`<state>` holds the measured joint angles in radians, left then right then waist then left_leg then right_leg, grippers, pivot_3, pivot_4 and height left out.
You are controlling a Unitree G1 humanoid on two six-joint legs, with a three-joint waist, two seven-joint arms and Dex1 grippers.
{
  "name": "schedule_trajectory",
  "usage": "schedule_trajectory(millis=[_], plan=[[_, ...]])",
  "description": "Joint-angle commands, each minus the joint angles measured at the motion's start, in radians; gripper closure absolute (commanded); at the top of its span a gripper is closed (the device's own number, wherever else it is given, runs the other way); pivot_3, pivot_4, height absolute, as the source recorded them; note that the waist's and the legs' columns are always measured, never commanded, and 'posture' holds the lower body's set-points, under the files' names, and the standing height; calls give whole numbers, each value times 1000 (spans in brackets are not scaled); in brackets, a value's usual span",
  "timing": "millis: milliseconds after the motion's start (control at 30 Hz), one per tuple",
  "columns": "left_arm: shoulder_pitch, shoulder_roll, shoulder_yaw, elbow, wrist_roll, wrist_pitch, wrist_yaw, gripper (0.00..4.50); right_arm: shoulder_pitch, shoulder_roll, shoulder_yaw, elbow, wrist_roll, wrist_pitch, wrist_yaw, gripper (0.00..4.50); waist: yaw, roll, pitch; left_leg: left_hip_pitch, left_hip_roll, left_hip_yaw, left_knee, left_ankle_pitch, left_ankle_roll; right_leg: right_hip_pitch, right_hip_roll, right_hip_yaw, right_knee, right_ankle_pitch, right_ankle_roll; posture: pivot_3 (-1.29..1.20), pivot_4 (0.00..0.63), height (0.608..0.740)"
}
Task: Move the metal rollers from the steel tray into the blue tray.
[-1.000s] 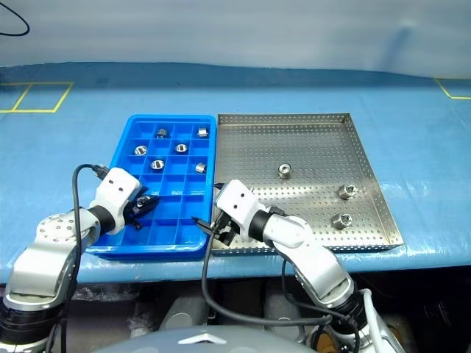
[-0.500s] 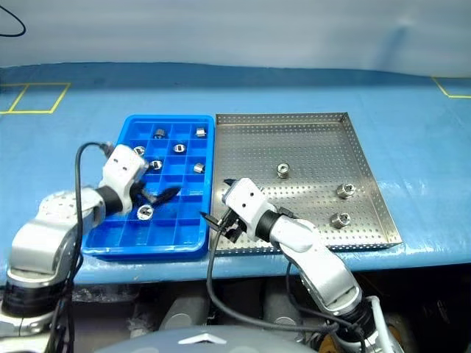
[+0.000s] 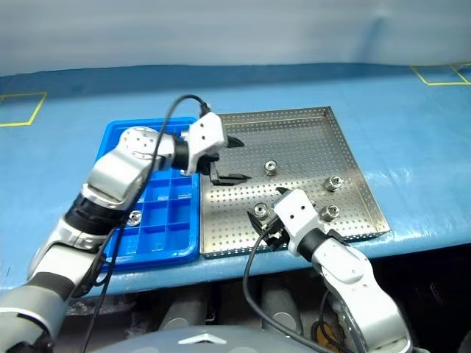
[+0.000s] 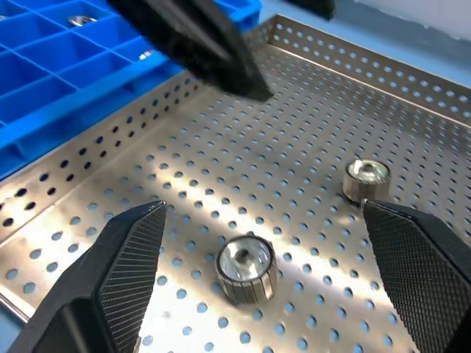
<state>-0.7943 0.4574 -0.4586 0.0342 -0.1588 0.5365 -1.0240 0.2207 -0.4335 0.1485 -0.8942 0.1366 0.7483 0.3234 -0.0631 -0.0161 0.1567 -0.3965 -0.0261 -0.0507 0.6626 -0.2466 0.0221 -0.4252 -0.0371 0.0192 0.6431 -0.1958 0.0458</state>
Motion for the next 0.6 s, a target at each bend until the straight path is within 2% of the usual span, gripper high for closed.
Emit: schedule_trajectory(millis=[33,267,600], plan=[[-39,-42,-64,118,61,-129,-57,18,44,20,-22,-62,-17,-5,-45,0,-15,0,0,0,0,0,0,0,0,0,0,1,0,0,0,-236,150,740],[-34,-105,-153,286,146,-249,-147,18,130,70,-8,-59,-41,-25,-110,0,-57,0,0,0,1,3,2,0,1,-1,1,6,0,0,0,-285,150,740],[-11,-123,-198,340,244,-297,-199,18,170,110,-1,12,-60,-91,-132,0,-91,0,0,0,1,3,2,-1,2,-1,1,7,0,0,2,-289,150,740]])
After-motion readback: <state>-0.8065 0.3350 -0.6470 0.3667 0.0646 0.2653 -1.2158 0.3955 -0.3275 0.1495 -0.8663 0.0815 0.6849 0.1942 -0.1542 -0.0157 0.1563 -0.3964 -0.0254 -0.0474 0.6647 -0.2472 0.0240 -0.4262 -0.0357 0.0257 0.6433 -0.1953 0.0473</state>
